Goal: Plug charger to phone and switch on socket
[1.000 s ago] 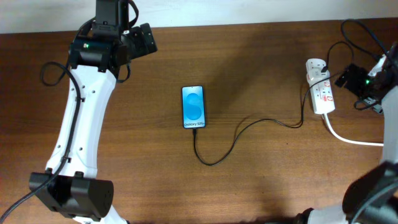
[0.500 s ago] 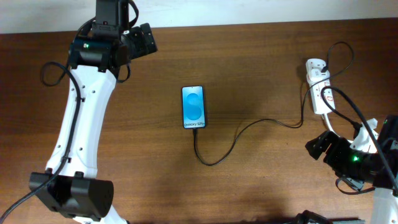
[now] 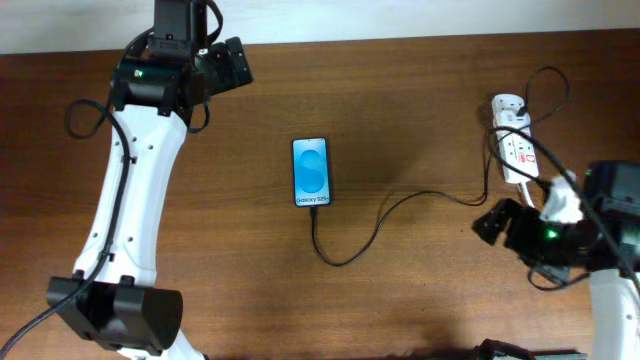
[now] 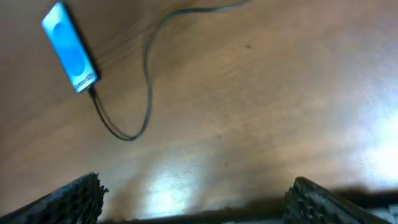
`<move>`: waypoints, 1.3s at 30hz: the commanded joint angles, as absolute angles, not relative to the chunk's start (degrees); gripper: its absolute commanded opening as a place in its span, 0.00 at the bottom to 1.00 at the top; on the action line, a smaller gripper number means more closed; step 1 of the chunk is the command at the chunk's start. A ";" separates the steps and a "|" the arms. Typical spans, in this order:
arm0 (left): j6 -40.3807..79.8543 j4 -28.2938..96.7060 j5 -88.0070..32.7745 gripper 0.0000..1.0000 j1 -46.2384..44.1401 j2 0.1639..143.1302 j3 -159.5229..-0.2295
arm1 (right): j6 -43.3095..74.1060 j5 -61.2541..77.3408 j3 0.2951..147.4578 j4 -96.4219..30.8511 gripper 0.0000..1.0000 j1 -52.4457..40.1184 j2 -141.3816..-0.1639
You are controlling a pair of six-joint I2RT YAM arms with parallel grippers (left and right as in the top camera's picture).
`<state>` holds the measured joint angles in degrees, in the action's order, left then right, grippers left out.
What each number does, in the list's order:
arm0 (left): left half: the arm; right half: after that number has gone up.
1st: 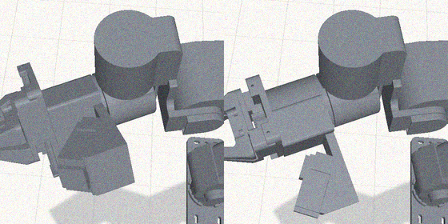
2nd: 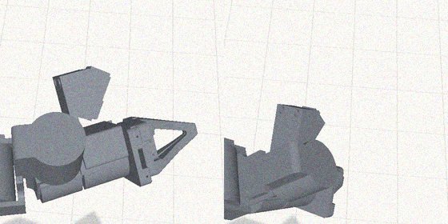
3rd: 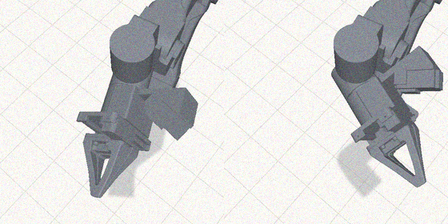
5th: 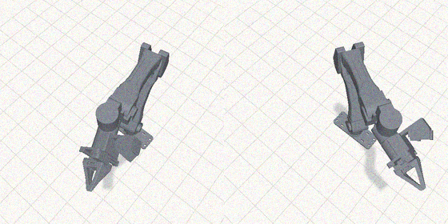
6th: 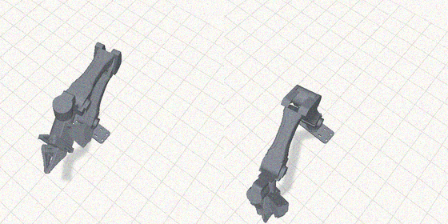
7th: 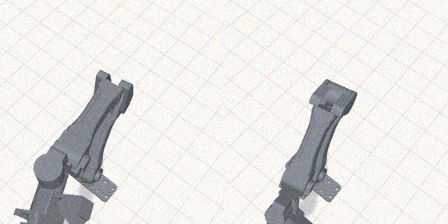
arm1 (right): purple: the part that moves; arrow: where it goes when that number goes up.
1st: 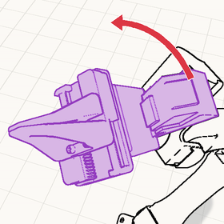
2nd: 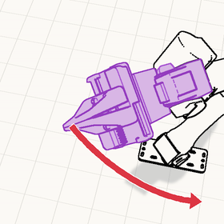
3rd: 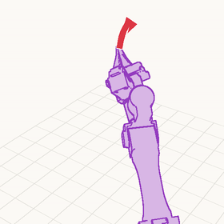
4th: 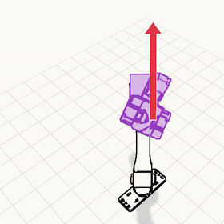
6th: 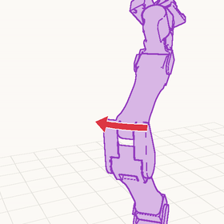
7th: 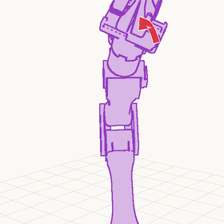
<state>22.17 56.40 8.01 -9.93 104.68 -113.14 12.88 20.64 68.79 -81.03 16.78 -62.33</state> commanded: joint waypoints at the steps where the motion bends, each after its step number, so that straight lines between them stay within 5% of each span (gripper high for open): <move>1: 22.90 56.49 8.67 0.99 -9.96 104.99 -113.08 | 12.53 20.95 68.77 -75.90 0.98 7.33 -61.98; 9: 22.92 56.49 8.67 0.99 -9.96 104.99 -113.08 | 12.69 17.26 68.77 -70.41 0.98 1.41 -58.50; 16: 22.92 56.49 8.67 0.99 -9.96 104.99 -113.08 | 7.27 11.29 63.44 -69.45 0.98 1.41 -38.11; 27: 22.92 56.49 8.67 0.99 -9.96 104.99 -113.08 | 6.17 7.75 21.21 -34.85 0.98 1.41 -4.32; 39: 22.92 56.49 8.67 0.99 -9.96 104.99 -113.08 | 3.75 6.59 0.32 3.25 0.98 1.41 -0.19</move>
<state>22.17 56.40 7.99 -9.93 104.68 -113.14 4.21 7.27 2.42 0.30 1.76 -0.80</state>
